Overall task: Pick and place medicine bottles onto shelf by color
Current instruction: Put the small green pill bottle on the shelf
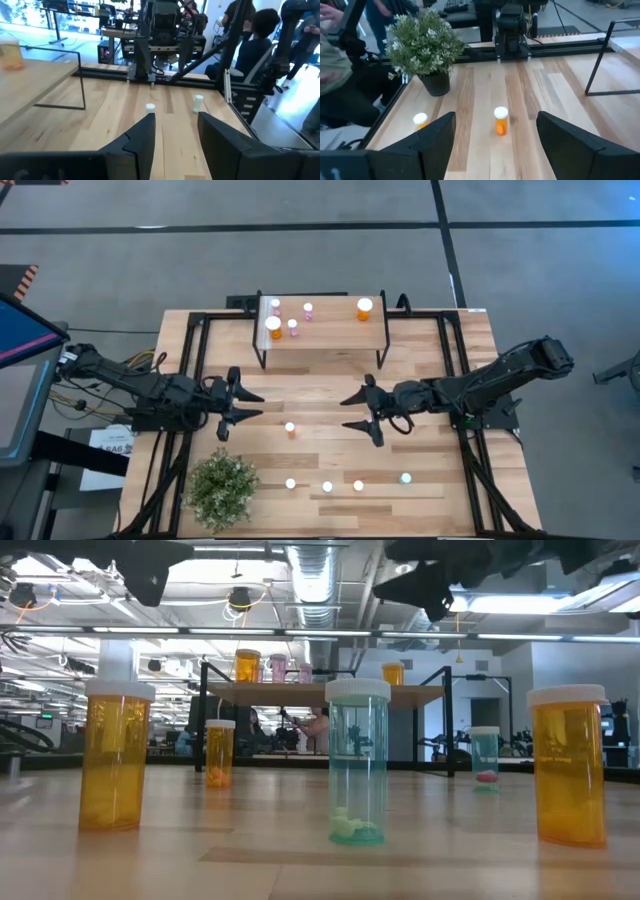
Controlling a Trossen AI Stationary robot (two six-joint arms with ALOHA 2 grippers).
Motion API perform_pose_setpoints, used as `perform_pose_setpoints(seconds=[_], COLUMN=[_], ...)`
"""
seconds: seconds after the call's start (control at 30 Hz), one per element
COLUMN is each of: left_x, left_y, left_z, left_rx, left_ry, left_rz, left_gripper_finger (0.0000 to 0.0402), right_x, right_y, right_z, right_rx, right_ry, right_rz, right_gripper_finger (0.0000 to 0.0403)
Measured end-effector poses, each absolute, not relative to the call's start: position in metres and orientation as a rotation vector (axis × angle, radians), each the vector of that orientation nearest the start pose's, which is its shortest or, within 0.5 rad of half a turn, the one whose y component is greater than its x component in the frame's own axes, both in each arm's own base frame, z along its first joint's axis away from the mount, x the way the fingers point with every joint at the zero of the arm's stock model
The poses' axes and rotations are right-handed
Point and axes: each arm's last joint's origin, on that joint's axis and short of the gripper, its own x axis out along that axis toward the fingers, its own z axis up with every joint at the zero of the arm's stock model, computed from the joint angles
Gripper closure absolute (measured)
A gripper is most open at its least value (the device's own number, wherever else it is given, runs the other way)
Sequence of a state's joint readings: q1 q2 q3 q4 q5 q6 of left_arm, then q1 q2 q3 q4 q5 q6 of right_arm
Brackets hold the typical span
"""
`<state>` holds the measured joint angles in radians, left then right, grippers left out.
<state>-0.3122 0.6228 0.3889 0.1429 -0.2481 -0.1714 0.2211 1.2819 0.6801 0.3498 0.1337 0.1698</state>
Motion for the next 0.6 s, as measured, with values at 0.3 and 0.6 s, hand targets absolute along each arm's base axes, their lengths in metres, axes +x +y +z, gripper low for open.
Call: perform_pose_setpoints(seconds=[0.3, 0.6], left_x=[0.149, 0.151], left_y=[-0.041, -0.042], left_z=[0.247, 0.241], left_rx=[-0.142, -0.132], left_ry=[0.125, 0.171], left_rz=[-0.061, -0.049], left_gripper_finger=[0.0267, 0.0267], right_x=[0.264, 0.248], right_y=[0.067, 0.082], right_z=[0.238, 0.229], right_rx=[0.117, 0.128], right_ry=[0.312, 0.619], right_rz=[0.102, -0.036], right_gripper_finger=[0.0101, 0.0101])
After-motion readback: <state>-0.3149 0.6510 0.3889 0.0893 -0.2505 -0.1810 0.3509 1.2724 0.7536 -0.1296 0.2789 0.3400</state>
